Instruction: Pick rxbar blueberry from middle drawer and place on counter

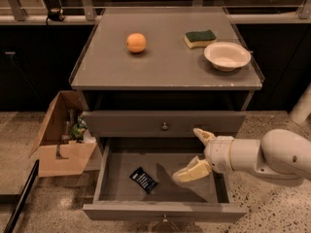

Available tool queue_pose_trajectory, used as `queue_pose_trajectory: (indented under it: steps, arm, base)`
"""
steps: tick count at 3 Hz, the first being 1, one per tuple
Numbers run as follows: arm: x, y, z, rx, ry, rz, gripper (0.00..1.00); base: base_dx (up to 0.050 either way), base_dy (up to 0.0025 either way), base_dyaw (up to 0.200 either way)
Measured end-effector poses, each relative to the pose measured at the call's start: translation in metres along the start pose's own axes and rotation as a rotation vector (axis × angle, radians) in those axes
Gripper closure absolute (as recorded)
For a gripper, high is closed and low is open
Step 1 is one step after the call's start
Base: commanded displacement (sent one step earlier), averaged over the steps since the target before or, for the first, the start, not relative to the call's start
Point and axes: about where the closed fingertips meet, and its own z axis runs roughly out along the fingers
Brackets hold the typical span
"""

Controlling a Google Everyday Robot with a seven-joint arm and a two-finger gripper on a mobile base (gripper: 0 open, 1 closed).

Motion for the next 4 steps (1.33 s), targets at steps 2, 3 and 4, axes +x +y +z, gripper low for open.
queue_pose_trajectory:
  steps: [2,3,4]
  arm:
    - [0.051,0.009,0.08,-0.083,-0.001,0.087,0.0]
    - [0.051,0.01,0.082,-0.079,-0.001,0.086,0.0]
    - [0.052,0.013,0.085,-0.049,-0.001,0.077,0.0]
  base:
    - [0.0,0.0,0.0]
    - [0.0,0.0,0.0]
    - [0.0,0.0,0.0]
